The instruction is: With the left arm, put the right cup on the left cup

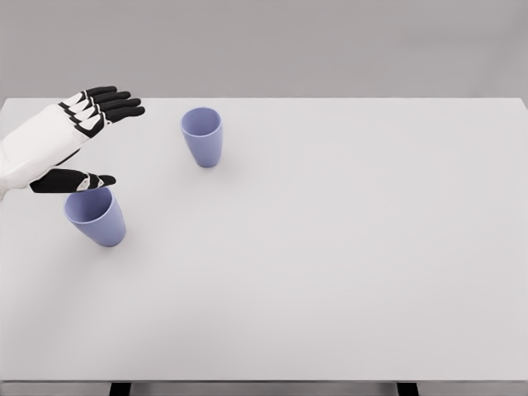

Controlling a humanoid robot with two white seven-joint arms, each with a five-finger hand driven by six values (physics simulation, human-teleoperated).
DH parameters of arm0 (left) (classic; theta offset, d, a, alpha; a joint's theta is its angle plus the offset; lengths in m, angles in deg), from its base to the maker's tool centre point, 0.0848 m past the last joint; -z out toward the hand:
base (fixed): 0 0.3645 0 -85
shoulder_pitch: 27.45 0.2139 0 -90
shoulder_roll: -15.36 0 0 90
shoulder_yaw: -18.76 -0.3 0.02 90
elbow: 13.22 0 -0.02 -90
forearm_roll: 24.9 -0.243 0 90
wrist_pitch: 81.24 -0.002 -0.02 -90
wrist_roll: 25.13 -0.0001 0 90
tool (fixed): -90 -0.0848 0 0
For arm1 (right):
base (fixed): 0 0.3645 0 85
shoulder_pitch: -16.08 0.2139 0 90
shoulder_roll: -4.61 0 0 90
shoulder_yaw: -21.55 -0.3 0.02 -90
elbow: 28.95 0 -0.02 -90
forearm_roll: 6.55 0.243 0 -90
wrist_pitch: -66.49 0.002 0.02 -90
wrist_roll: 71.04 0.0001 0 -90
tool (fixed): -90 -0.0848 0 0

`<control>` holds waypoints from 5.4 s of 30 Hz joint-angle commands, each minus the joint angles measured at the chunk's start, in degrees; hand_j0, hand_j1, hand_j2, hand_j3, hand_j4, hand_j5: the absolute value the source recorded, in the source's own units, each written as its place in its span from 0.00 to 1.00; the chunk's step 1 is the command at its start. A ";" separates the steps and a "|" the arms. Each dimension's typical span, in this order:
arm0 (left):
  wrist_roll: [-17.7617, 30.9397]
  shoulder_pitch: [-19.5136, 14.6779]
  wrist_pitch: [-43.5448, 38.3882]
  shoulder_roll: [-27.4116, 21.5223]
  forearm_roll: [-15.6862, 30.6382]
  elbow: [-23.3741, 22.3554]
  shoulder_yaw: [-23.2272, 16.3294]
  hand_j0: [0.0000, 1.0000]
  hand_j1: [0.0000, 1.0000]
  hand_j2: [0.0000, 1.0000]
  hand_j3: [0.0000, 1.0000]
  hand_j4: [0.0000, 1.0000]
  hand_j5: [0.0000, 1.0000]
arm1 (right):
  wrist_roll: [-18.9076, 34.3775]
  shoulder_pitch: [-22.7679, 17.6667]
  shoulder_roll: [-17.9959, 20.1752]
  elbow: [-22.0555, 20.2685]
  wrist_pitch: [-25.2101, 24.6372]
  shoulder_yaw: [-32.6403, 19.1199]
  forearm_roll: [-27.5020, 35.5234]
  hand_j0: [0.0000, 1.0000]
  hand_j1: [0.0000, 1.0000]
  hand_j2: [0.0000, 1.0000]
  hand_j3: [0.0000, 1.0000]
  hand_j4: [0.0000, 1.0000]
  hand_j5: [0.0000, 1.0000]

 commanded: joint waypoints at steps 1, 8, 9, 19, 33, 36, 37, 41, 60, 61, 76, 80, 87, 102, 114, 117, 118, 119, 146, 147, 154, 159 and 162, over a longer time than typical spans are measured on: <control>-0.04 0.00 -0.06 0.03 0.35 0.01 -0.10 1.00 1.00 1.00 1.00 1.00 1.00 | 0.00 0.00 0.01 0.01 0.00 0.00 0.01 1.00 1.00 1.00 1.00 1.00 1.00; -0.04 0.00 -0.06 0.20 0.53 0.01 -0.10 1.00 1.00 1.00 1.00 1.00 1.00 | 0.00 0.00 0.01 0.01 0.00 0.00 0.01 1.00 1.00 1.00 1.00 1.00 1.00; -0.04 -0.09 -0.06 0.03 0.53 -0.17 -0.01 1.00 1.00 1.00 1.00 1.00 1.00 | 0.00 0.00 0.01 0.01 0.00 0.00 0.01 1.00 1.00 1.00 1.00 1.00 1.00; 19.65 -3.95 -0.06 -0.06 17.83 -0.08 -3.17 1.00 1.00 1.00 1.00 1.00 1.00 | 0.00 0.00 0.01 0.01 0.00 0.00 0.01 1.00 1.00 1.00 1.00 1.00 1.00; 23.71 -20.56 -30.05 0.73 38.23 -10.18 -17.58 1.00 1.00 1.00 1.00 1.00 1.00 | 0.00 0.00 0.01 0.01 0.00 0.00 0.01 1.00 1.00 1.00 1.00 1.00 1.00; 23.71 -23.29 -32.85 0.82 42.80 -12.30 -22.59 1.00 1.00 1.00 1.00 1.00 1.00 | 0.00 0.00 0.01 0.01 0.00 0.00 0.01 1.00 1.00 1.00 1.00 1.00 1.00; 22.91 -23.38 -35.14 0.82 43.33 -12.47 -23.74 1.00 1.00 1.00 1.00 1.00 1.00 | 0.00 0.00 0.01 0.01 0.00 0.00 0.01 1.00 1.00 1.00 1.00 1.00 1.00; 19.74 -24.78 -37.96 3.46 44.65 -15.19 -24.09 1.00 1.00 1.00 1.00 1.00 1.00 | 0.00 0.00 0.01 0.01 0.00 0.00 0.01 1.00 1.00 1.00 1.00 1.00 1.00; 8.49 -29.09 -43.40 14.79 29.97 -28.03 -24.27 1.00 1.00 1.00 1.00 1.00 1.00 | 0.00 0.00 0.01 0.01 0.00 0.00 0.01 1.00 1.00 1.00 1.00 1.00 1.00; 7.26 -29.09 -43.49 15.23 29.97 -28.29 -24.27 1.00 1.00 1.00 1.00 1.00 1.00 | 0.00 0.00 0.01 0.01 0.00 0.00 0.01 1.00 1.00 1.00 1.00 1.00 1.00; 3.22 -32.08 -43.49 19.01 29.35 -34.53 -29.98 1.00 1.00 1.00 1.00 1.00 1.00 | 0.00 0.00 0.01 0.01 0.00 0.00 0.01 1.00 1.00 1.00 1.00 1.00 1.00; 3.13 -32.61 -43.49 19.80 29.44 -35.85 -30.68 1.00 1.00 1.00 1.00 1.00 1.00 | 0.00 0.00 0.01 0.01 0.00 0.00 0.01 1.00 1.00 1.00 1.00 1.00 1.00; 3.13 -33.13 -43.49 20.33 29.71 -36.73 -31.47 1.00 1.00 1.00 1.00 1.00 1.00 | 0.00 0.00 0.01 0.01 0.00 0.00 0.01 1.00 1.00 1.00 1.00 1.00 1.00; 3.13 -32.87 -43.41 20.42 30.06 -36.38 -31.91 1.00 1.00 1.00 1.00 1.00 1.00 | 0.00 0.00 0.01 0.01 0.00 0.00 0.01 1.00 1.00 1.00 1.00 1.00 1.00; 3.22 -32.78 -43.32 20.33 31.46 -35.41 -32.70 1.00 1.00 1.00 1.00 1.00 1.00 | 0.00 0.00 0.01 0.01 0.00 0.00 0.01 1.00 1.00 1.00 1.00 1.00 1.00; 3.22 -32.96 -43.32 20.33 31.46 -35.59 -33.05 1.00 1.00 1.00 1.00 1.00 1.00 | 0.00 0.00 0.01 0.01 0.00 0.00 0.01 1.00 1.00 1.00 1.00 1.00 1.00; 3.22 -33.05 -43.32 20.33 31.46 -35.59 -33.05 1.00 1.00 1.00 1.00 1.00 1.00 | 0.00 0.00 0.01 0.01 0.00 0.00 0.01 1.00 1.00 1.00 1.00 1.00 1.00; 3.22 -33.05 -43.32 20.42 31.46 -35.68 -33.23 1.00 1.00 1.00 1.00 1.00 1.00 | 0.00 0.00 0.01 0.01 0.00 0.00 0.01 1.00 1.00 1.00 1.00 1.00 1.00; 3.22 -33.13 -43.40 22.35 31.38 -36.99 -33.49 1.00 1.00 1.00 1.00 1.00 1.00 | 0.00 0.00 0.01 0.01 0.00 0.00 0.01 1.00 1.00 1.00 1.00 1.00 1.00; 3.13 -33.13 -43.40 22.26 31.38 -36.99 -33.58 1.00 1.00 1.00 1.00 1.00 1.00 | 0.00 0.00 0.01 0.01 0.00 0.00 0.01 1.00 1.00 1.00 1.00 1.00 1.00; 3.13 -33.13 -43.40 22.70 31.46 -37.17 -33.58 0.94 0.94 0.94 0.94 0.94 0.94 | 0.00 0.00 0.01 0.01 0.00 0.00 0.01 1.00 1.00 1.00 1.00 1.00 1.00; 3.13 -33.13 -43.40 22.88 31.46 -37.17 -33.58 0.80 0.80 0.80 0.80 0.80 0.80 | 0.00 0.00 0.01 0.01 0.00 0.00 0.01 1.00 1.00 1.00 1.00 1.00 1.00; 3.13 -33.13 -43.40 22.88 31.46 -37.17 -33.49 0.73 0.73 0.73 0.73 0.73 0.73 | 0.00 0.00 0.01 0.01 0.00 0.00 0.01 1.00 1.00 1.00 1.00 1.00 1.00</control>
